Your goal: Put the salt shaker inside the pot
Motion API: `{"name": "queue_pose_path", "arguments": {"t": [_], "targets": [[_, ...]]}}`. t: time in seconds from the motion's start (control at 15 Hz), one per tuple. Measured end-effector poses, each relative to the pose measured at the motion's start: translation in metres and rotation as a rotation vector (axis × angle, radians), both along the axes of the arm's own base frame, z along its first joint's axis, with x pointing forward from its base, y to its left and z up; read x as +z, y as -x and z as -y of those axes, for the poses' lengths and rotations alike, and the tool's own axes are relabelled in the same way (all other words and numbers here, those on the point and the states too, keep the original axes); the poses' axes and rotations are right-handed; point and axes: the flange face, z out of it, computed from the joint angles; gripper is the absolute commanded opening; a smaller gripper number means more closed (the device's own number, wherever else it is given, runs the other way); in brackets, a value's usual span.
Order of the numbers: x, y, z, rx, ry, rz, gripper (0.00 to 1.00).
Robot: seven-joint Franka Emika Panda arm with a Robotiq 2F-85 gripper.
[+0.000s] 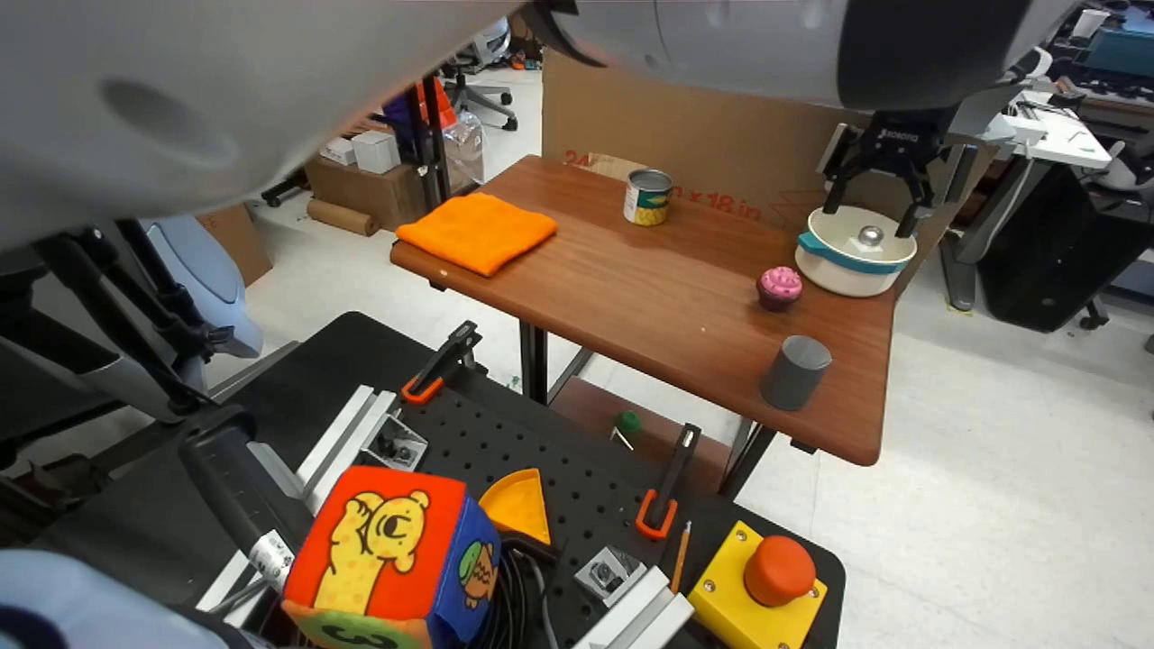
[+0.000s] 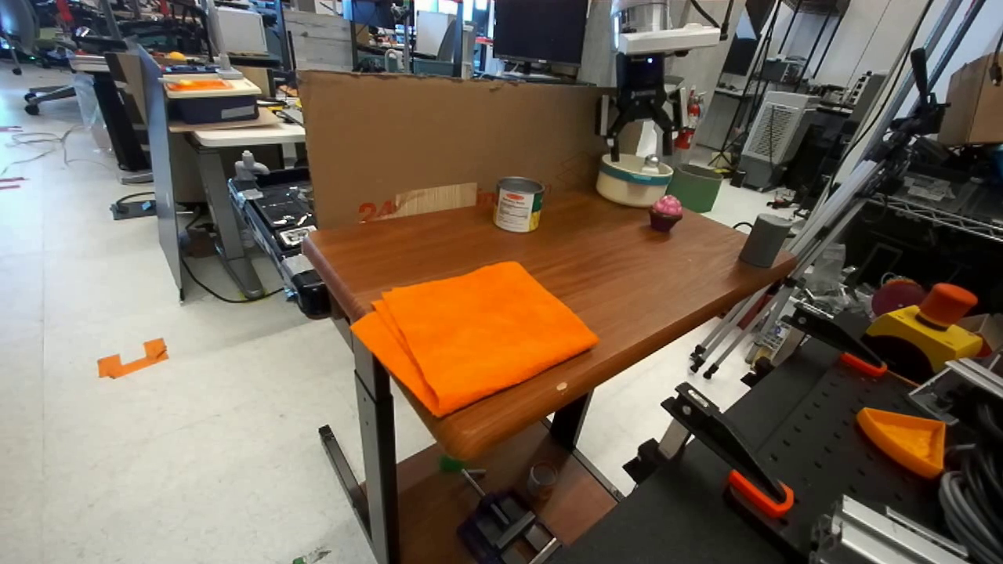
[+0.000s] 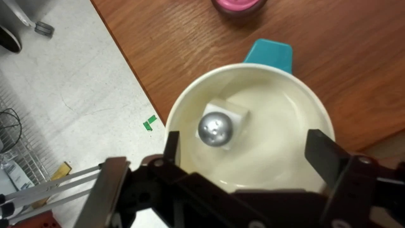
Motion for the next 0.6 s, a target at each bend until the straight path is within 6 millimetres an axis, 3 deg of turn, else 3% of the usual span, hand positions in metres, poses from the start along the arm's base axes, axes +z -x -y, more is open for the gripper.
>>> {"name": "queue_pose_path", "arguments": {"t": [0.2,0.4,0.6], "targets": [[0.04,-0.014,-0.015,0.032,0.007,0.092,1.0],[0.077,-0.009,-0.041,0.034,-0.093,0.07,1.0],[0.07,-0.009,-0.039,0.031,-0.09,0.064,1.0]]}}
